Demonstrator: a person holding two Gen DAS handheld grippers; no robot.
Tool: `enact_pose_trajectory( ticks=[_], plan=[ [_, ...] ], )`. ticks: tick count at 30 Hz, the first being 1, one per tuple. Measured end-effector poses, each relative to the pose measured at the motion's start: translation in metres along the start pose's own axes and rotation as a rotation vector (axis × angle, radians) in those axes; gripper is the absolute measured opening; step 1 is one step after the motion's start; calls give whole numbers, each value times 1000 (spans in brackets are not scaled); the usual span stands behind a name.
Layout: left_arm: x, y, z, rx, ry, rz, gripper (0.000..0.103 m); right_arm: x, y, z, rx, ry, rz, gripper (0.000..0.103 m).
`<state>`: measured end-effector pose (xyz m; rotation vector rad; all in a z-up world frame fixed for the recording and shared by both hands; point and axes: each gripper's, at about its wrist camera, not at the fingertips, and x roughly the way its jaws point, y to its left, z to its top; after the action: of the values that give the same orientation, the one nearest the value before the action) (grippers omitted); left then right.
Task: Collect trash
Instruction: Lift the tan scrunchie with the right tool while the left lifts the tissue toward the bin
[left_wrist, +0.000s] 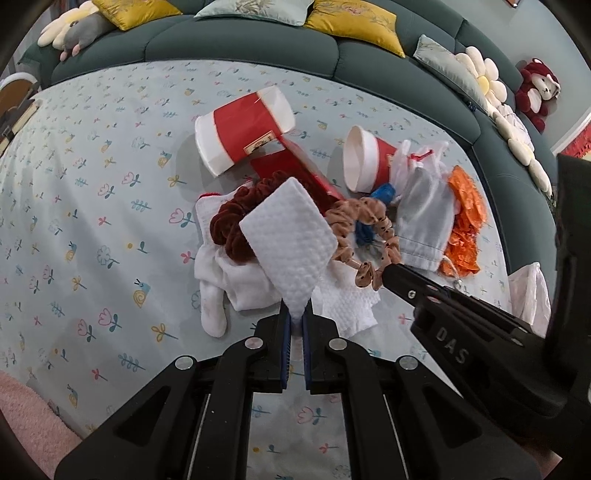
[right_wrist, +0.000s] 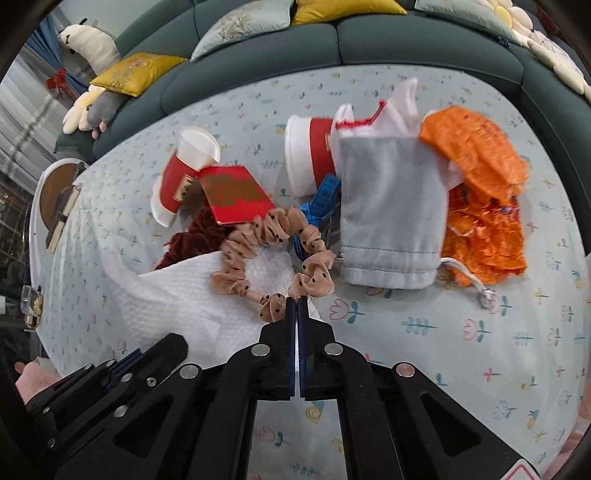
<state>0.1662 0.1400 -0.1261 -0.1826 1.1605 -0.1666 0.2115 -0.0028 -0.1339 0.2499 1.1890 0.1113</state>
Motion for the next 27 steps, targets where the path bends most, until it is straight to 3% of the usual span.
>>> enact_pose_trajectory(
  ticks=[13, 27],
  plan=[
    [-41, -48, -9, 79, -58, -25, 5, -88, -40, -15, 18, -151, -33, 1],
    [-81, -152, -32, 265, -130, -79, 5, -179, -111, -43, 72, -289, -126, 1]
  ],
)
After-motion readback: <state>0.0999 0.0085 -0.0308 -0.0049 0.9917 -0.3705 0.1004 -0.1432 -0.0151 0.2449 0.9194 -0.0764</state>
